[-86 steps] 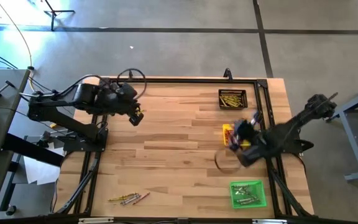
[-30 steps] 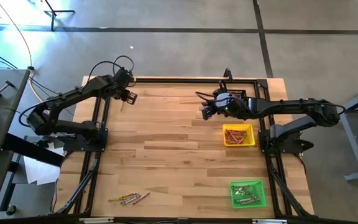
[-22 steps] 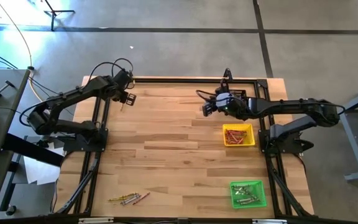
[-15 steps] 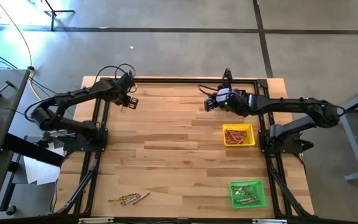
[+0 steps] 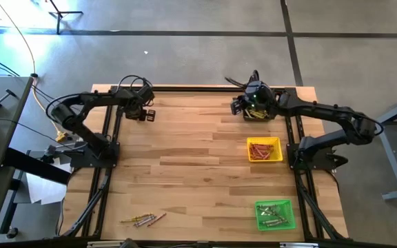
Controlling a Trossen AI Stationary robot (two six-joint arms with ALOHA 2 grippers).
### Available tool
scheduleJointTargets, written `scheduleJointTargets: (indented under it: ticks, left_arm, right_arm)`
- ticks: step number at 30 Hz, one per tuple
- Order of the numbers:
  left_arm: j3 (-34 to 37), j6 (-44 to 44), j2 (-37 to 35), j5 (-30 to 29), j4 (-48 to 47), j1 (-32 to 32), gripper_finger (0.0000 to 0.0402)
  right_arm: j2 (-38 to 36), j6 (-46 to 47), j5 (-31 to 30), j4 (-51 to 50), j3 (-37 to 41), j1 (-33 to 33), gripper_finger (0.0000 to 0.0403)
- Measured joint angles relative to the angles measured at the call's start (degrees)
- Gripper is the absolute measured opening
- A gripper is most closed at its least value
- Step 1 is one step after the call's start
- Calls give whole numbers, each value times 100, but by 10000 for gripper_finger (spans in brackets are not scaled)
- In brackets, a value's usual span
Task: Sort crayons
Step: Put the yellow crayon into the black bin
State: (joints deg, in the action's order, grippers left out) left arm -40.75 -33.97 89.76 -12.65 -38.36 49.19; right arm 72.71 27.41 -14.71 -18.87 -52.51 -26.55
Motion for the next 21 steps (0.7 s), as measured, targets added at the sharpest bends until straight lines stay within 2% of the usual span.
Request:
scheduleJointTargets:
  ticks: [8, 17, 21]
  left_arm:
    - [-7, 11, 148, 27, -8, -3, 103]
    - [4, 256, 101, 34, 21, 15, 29]
    - [0, 271, 98, 12, 2, 19, 12]
  right_arm:
    - [0, 104, 301, 16, 0, -207, 114]
    - [0, 458, 319, 24, 0, -205, 114]
    - [0, 580, 319, 24, 0, -203, 114]
